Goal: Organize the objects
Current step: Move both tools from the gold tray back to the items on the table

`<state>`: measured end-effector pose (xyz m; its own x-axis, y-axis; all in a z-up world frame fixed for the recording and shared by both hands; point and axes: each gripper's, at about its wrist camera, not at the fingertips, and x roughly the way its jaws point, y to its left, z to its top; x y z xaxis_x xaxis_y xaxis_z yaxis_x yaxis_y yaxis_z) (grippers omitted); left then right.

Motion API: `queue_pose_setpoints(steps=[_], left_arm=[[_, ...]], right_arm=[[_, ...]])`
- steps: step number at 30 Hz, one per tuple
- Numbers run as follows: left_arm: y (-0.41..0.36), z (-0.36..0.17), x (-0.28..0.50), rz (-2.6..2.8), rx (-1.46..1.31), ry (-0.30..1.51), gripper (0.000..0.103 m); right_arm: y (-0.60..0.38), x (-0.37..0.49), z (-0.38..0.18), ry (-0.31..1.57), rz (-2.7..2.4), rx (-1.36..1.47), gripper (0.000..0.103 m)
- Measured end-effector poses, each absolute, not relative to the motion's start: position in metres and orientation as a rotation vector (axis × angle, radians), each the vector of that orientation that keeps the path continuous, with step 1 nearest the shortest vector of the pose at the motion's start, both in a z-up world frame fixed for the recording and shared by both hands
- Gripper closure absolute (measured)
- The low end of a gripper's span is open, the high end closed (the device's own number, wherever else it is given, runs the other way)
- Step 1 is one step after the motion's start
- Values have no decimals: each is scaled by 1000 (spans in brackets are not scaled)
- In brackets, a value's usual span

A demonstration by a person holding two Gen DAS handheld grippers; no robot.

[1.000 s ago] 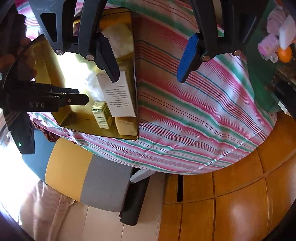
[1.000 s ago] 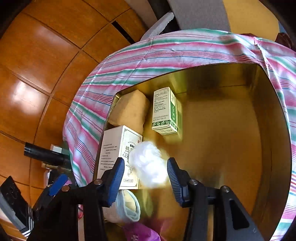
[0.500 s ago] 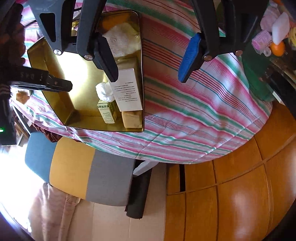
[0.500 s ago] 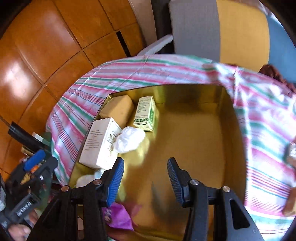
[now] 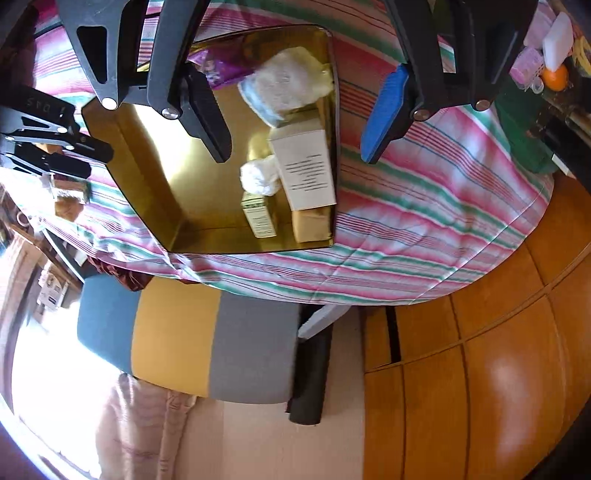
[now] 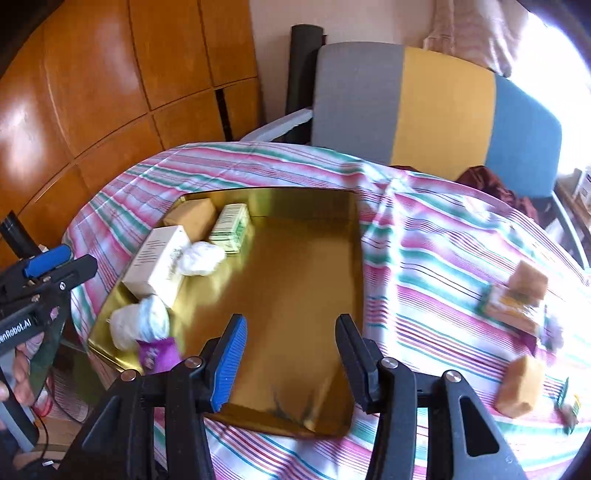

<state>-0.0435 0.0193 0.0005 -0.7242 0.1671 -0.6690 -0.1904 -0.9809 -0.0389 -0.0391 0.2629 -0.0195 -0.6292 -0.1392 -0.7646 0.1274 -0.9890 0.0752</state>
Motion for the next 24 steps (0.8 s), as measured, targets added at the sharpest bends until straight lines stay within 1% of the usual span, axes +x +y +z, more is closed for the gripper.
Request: queue_pose_setpoints(steps=[10, 13, 17, 18, 19, 24], left_arm=[[67, 5, -40, 2658, -1027, 156, 30], [86, 6, -40, 2616, -1013, 188, 28], [113, 4, -40, 2547, -1011, 220, 28], [121, 4, -40, 2527, -1009, 227, 28], [130, 5, -40, 2506, -1004, 234, 28], [171, 4, -34, 2420, -982, 283, 28]], right_arm=[[356, -12, -21, -46, -2884, 1354, 52], [394, -4, -21, -44, -2960, 1403, 52], [452, 10, -23, -103, -3102, 1473, 52], [466, 13, -24, -143, -3145, 1482, 52], [483, 19, -26, -222, -3196, 1496, 52], [548, 42, -39, -736, -3314, 1593, 52]])
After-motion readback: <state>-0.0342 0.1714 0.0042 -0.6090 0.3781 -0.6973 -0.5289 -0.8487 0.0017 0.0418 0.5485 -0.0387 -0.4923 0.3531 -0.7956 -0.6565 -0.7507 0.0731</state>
